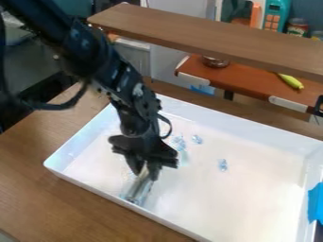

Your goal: Sweep into pile

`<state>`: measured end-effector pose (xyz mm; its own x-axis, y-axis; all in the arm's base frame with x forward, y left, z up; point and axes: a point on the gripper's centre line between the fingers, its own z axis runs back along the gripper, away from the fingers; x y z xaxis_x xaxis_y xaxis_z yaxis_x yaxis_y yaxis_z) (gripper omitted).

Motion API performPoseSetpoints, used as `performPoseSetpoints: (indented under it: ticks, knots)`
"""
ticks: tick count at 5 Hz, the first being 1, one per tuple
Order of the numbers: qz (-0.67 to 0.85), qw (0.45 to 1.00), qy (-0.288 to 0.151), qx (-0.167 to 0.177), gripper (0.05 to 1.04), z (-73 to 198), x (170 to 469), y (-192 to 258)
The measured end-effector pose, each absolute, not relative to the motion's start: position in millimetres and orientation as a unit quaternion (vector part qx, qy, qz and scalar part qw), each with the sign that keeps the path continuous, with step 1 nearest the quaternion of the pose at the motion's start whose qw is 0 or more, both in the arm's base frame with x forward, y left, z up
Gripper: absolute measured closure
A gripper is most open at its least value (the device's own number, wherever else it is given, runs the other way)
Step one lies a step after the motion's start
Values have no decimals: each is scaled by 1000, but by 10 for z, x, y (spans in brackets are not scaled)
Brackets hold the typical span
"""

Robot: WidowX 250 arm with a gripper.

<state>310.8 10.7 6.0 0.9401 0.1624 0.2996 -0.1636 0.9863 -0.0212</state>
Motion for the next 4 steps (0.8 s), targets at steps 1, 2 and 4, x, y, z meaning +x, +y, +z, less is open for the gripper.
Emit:
performPoseSetpoints:
  ticks: [1, 2, 4]
  knots:
    - [86, 982, -163, 35, 746, 75, 3132, 251]
    - [36, 987, -154, -17, 746, 176, 3097, 8]
    - [56, 974, -143, -164, 746, 623, 3165, -840]
